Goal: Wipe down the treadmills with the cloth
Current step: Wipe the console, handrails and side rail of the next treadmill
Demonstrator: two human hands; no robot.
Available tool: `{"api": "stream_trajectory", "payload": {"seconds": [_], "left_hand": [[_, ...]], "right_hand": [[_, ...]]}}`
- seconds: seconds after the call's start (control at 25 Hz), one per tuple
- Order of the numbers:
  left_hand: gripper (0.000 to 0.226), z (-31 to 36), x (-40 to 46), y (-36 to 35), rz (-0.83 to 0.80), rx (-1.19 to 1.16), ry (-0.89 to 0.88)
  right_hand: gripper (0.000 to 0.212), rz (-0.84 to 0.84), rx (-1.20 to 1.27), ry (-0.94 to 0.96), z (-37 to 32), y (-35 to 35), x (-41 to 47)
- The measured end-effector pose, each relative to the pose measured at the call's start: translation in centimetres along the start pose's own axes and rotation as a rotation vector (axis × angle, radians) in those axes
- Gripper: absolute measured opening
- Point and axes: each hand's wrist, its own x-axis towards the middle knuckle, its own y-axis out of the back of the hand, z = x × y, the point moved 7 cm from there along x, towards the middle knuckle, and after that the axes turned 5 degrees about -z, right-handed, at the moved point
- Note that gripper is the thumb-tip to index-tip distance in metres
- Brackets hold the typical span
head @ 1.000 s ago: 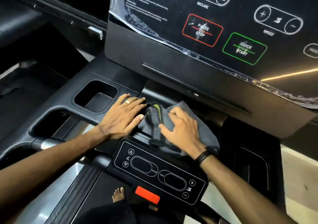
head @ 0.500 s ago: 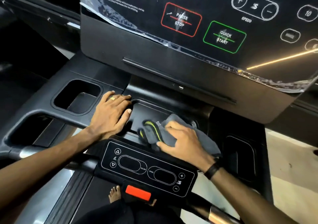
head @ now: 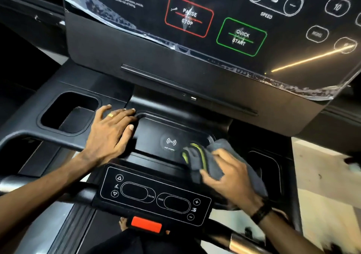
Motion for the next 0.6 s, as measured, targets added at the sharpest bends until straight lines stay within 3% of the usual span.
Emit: {"api": "stream_trajectory", "payload": {"seconds": [0.08, 0.2, 0.28, 0.36, 0.44, 0.6], "left_hand": [[0.047, 0.0, 0.0, -0.1, -0.003, 0.01, 0.011], [0.048, 0.2, 0.2, -0.1, -0.009, 0.005, 0.0], [0.048, 0.2, 0.2, 0.0, -0.007, 0.015, -0.008], [0.049, 0.3, 0.1, -0.1, 0.001, 0.029, -0.014], [0.049, 0.4, 0.0, 0.0, 0.007, 0.045, -0.009], [0.048, 0.4, 0.1, -0.1, -0.004, 0.037, -0.005]], "right_hand": [[0.029, 0.089, -0.074, -0.111, 2.9, 1.6, 0.9], [0.035, 0.213, -0.218, -0.445, 5.0, 1.7, 6.1], [0.034, 0.206, -0.194, -0.394, 3.3, 0.6, 5.8], [0.032, 0.101, -0.131, -0.166, 1.1, -0.1, 1.9], [0.032, 0.066, -0.117, -0.066, 1.4, 0.7, -1.5], [0.039, 0.211, -0.227, -0.463, 6.6, 2.3, 3.2]]}}
